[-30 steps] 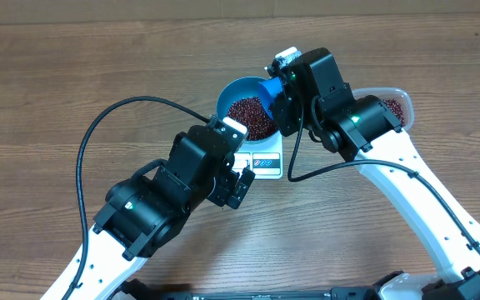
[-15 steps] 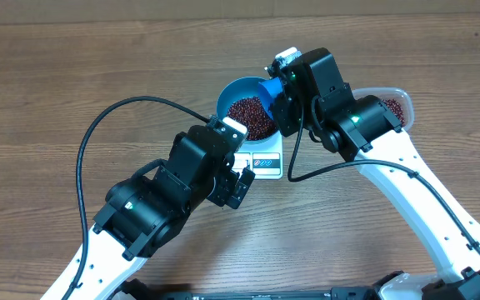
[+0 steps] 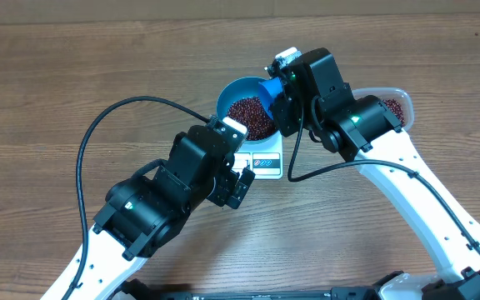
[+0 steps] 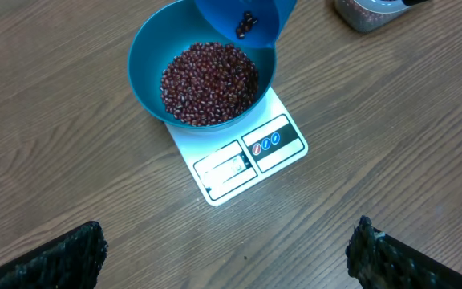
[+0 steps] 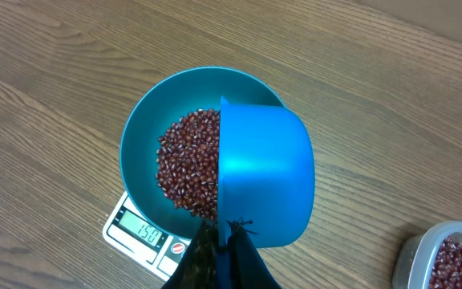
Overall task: Scoop item into bowl and weigh 150g on scale
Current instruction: 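Hold the blue scoop tipped over the teal bowl while scale settles, then carry the blue scoop right to the clear bean tub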
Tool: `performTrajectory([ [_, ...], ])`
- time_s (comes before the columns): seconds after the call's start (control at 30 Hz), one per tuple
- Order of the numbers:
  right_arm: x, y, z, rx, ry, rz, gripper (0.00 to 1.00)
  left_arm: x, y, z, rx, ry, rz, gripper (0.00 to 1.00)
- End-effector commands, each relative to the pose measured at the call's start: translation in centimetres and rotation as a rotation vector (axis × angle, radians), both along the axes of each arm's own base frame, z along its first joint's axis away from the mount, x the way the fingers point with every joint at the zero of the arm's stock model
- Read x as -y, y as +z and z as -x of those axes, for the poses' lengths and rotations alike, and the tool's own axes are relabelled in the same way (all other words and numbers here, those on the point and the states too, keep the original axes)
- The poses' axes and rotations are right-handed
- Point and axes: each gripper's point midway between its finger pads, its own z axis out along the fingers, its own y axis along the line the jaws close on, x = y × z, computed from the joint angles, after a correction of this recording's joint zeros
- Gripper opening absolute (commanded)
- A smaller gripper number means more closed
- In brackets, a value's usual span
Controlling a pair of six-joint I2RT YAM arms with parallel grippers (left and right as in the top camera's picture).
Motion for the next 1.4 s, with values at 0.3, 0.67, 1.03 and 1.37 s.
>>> performTrajectory([
  [0.3, 0.0, 0.8, -0.4, 0.02, -0.006, -0.014, 0.04, 0.1, -0.6, 0.2, -0.023, 0.004, 0.005, 1.0],
  [0.67, 0.0, 0.8, -0.4, 0.017, -0.012, -0.019, 0.04, 0.1, -0.6, 0.2, -0.023, 0.004, 0.005, 1.0],
  [1.03, -1.1, 1.5, -0.6, -0.04, -0.124, -0.194, 0.04, 0.1, -0.6, 0.2, -0.024, 0.004, 0.004, 1.0],
  [1.37, 3.1, 2.5, -3.5, -0.053, -0.381, -0.344, 0.04, 0.1, -0.6, 0.2, -0.024, 0.004, 0.004, 1.0],
])
